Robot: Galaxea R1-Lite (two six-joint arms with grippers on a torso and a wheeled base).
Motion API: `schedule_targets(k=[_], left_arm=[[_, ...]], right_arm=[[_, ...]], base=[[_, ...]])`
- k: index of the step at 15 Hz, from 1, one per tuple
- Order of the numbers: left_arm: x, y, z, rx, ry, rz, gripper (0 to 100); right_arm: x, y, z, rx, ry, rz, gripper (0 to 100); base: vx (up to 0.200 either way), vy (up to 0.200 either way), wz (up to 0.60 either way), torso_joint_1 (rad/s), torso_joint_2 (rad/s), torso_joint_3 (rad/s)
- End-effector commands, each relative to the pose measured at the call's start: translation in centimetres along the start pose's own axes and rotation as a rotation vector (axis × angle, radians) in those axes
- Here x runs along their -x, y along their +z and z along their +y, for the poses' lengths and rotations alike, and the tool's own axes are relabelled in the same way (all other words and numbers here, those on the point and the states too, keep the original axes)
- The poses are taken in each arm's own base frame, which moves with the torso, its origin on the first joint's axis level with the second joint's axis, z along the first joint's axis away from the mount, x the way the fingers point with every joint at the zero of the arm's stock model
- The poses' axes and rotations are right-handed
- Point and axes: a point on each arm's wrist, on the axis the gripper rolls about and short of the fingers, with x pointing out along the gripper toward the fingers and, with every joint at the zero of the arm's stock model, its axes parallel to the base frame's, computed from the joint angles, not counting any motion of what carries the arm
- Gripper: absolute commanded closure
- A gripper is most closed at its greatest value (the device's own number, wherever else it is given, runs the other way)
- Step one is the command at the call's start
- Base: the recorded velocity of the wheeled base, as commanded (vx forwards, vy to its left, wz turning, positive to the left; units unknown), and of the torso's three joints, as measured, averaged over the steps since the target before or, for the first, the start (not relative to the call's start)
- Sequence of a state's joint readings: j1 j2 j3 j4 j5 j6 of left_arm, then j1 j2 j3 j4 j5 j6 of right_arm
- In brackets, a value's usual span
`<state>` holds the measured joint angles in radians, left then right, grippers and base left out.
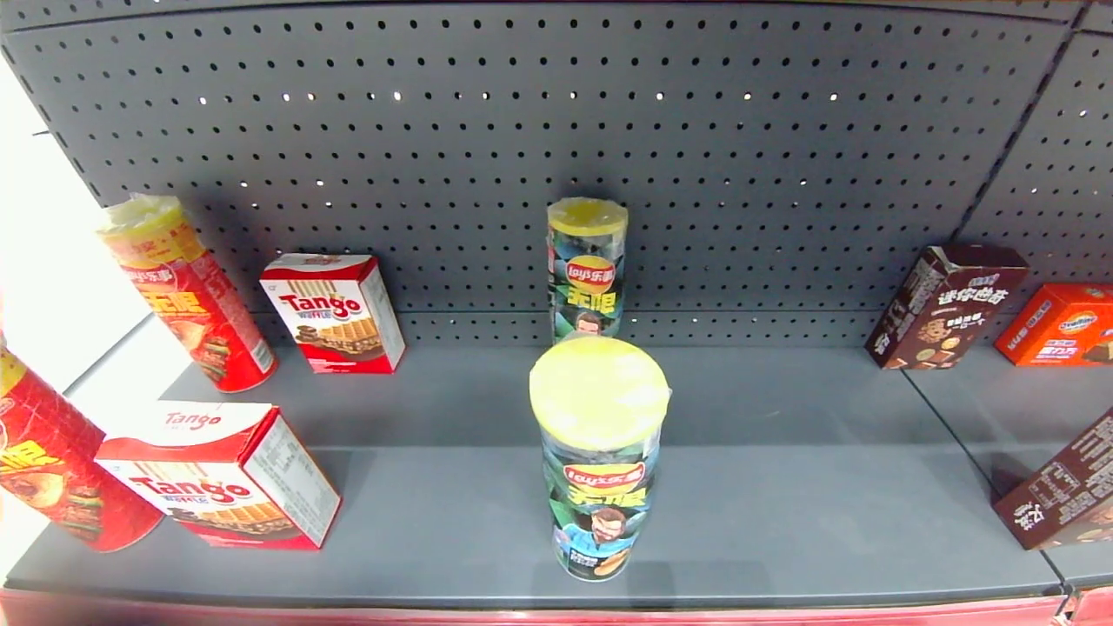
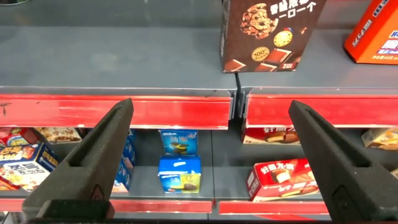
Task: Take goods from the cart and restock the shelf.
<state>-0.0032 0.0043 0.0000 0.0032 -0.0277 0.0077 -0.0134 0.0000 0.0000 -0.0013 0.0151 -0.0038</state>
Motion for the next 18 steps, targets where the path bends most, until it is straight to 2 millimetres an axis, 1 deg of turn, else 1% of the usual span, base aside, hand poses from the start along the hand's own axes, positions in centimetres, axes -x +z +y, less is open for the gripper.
schedule_targets(k=[1,18], left_arm=[[0.00,0.00,0.00,0.002,0.000,0.000,0],[0.00,0.00,0.00,0.003,0.002,0.000,0]], right_arm=[[-0.01,0.01,0.00,0.001,0.000,0.001,0],[-0.01,0.01,0.00,0.007,-0.002,0.001,0]], base=[[0.000,0.000,0.00,0.000,0.00,0.000],[0.000,0.000,0.00,0.000,0.00,0.000]])
